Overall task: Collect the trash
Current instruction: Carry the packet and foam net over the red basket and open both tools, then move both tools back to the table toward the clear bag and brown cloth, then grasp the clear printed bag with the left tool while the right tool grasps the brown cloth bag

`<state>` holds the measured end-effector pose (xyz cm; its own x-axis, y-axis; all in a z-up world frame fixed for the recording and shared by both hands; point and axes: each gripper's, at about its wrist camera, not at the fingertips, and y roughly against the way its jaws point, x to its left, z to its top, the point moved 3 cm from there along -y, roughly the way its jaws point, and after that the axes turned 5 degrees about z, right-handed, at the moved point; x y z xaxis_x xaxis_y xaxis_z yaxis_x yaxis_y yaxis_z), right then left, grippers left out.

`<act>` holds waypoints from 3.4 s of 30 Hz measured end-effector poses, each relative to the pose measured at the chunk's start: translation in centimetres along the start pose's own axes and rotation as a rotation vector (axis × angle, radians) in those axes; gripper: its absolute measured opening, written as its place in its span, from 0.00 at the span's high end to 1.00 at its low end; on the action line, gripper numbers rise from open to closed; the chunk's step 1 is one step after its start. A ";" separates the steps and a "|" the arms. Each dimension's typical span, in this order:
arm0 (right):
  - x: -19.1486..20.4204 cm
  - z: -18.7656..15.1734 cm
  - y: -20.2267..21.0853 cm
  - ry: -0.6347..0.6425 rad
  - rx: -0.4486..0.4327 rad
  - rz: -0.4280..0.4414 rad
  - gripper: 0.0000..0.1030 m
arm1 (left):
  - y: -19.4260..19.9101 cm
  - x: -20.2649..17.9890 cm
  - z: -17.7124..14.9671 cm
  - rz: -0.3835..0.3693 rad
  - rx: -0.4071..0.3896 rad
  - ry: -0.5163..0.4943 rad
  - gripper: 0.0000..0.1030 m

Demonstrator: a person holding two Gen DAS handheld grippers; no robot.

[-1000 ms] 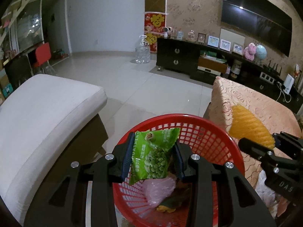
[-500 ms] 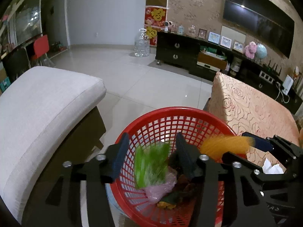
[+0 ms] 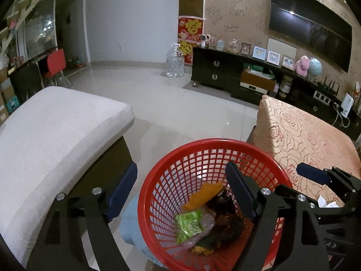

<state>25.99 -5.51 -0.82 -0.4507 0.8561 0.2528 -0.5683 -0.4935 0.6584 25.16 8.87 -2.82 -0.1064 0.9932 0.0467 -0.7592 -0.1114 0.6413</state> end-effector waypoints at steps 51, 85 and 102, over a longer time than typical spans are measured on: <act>-16.8 -11.7 21.8 -0.418 -0.195 -0.422 0.30 | 5.6 -21.6 -9.7 -0.627 0.086 -0.546 0.17; -21.1 -15.7 25.5 -0.546 -0.195 -0.462 0.30 | 4.4 -24.8 -10.8 -0.676 0.138 -0.547 0.64; -21.5 -19.2 21.0 -0.542 0.008 -0.425 0.30 | 3.4 -20.7 -5.8 -0.577 0.080 -0.334 0.64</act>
<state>10.50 -37.26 -6.02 0.2193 0.9320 0.2884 -0.6133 -0.0982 0.7837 21.10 -12.24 -6.07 0.5166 0.8510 -0.0945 -0.5831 0.4305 0.6889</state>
